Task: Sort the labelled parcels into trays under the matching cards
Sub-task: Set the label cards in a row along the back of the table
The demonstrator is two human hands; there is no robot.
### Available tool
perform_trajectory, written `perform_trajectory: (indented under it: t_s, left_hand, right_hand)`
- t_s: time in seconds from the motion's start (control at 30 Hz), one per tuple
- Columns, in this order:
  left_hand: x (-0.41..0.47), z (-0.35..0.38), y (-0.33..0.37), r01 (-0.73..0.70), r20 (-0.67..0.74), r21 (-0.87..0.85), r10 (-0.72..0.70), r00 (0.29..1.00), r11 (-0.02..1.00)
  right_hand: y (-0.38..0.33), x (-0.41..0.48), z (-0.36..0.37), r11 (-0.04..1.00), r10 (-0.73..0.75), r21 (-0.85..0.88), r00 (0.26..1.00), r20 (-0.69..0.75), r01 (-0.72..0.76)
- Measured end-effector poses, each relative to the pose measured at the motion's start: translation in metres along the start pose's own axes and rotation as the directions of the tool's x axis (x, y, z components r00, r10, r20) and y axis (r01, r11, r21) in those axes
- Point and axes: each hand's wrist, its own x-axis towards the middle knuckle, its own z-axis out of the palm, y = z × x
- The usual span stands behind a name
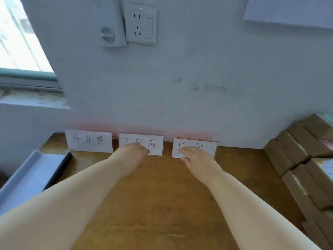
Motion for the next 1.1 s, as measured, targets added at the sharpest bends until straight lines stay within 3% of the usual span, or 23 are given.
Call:
perform_trajectory:
  t_s: [0.37, 0.6, 0.73, 0.93, 1.1]
  left_hand:
    - [-0.223, 0.013, -0.106, -0.042, -0.089, -0.010, 0.041, 0.995, 0.999]
    - [-0.345, 0.065, -0.185, 0.152, -0.012, -0.107, -0.154, 0.988, 0.983]
    - [-0.385, 0.088, -0.210, 0.271, 0.060, -0.150, -0.265, 0.962, 0.951]
    - [-0.420, 0.122, -0.238, 0.381, 0.199, -0.223, -0.341, 0.919, 0.897]
    - [-0.421, 0.136, -0.243, 0.415, 0.192, -0.241, -0.377, 0.906, 0.877]
  right_hand:
    - [-0.249, -0.054, 0.071, 0.966, -0.210, 0.139, 0.975, -0.071, 0.218]
    - [-0.373, -0.080, 0.131, 0.924, -0.333, 0.208, 0.943, 0.023, 0.321]
    - [-0.413, -0.083, 0.151, 0.923, -0.330, 0.239, 0.940, 0.092, 0.301]
    - [-0.427, -0.087, 0.168, 0.953, -0.299, 0.148, 0.905, 0.304, 0.265]
    - [-0.417, -0.090, 0.179, 0.977, -0.211, 0.047, 0.922, 0.325, 0.207]
